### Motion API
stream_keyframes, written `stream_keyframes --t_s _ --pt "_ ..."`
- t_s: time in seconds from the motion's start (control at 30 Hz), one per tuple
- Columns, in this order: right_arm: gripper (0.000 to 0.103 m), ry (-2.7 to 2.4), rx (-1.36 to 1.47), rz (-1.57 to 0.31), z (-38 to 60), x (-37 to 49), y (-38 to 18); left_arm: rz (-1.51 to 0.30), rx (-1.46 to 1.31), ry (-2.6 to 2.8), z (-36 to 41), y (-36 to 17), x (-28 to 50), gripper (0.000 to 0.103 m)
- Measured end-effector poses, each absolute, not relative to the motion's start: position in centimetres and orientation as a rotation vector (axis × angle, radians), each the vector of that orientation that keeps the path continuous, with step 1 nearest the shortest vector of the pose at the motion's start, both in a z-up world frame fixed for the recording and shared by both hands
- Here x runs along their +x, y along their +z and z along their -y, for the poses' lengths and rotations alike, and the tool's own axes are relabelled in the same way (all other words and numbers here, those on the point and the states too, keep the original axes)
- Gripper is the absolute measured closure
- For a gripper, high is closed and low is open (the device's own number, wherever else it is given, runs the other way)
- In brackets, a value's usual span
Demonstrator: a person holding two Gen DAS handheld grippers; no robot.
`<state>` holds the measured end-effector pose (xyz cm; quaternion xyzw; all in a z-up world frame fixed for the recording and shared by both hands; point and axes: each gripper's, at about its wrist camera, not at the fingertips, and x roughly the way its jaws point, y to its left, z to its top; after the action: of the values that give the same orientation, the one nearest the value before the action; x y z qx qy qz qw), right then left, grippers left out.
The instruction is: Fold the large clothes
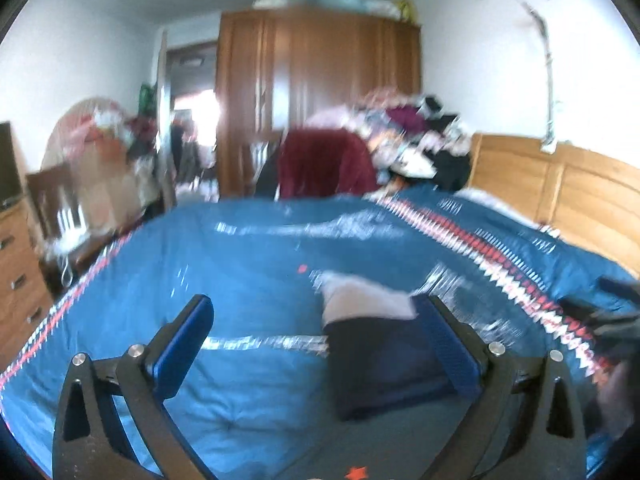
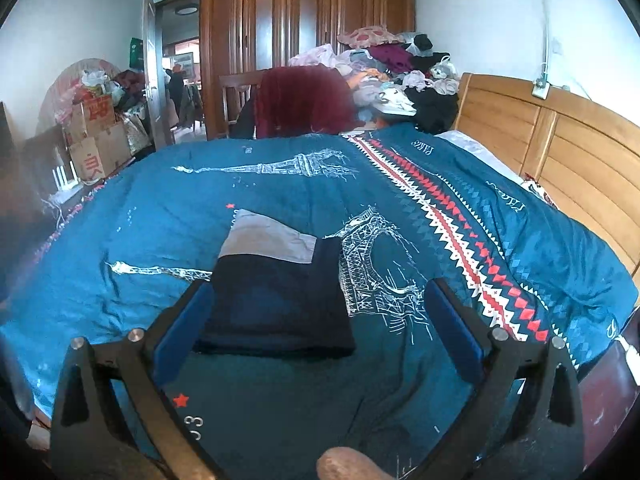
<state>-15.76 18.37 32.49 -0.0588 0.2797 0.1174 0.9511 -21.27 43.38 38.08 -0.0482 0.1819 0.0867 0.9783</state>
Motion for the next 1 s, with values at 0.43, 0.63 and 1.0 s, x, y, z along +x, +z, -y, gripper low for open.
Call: stream_keyframes --t_s 0.43,0.63,1.0 --pt "0.0 0.268 -0.058 -0.634 -17.9 -16.5 33.4 -0.306 -0.077 0.137 -39.2 43.0 -26.0 0.0" --pt "0.0 0.294 -0.057 -0.64 -18.3 -17.2 33.3 -0.331 -0.068 0.126 -38.4 42.5 -26.0 0.0" --pt "0.0 0.298 -0.062 -0.648 -18.5 -17.4 33.4 -0.341 -0.079 0.12 -38.8 42.2 -26.1 0.0"
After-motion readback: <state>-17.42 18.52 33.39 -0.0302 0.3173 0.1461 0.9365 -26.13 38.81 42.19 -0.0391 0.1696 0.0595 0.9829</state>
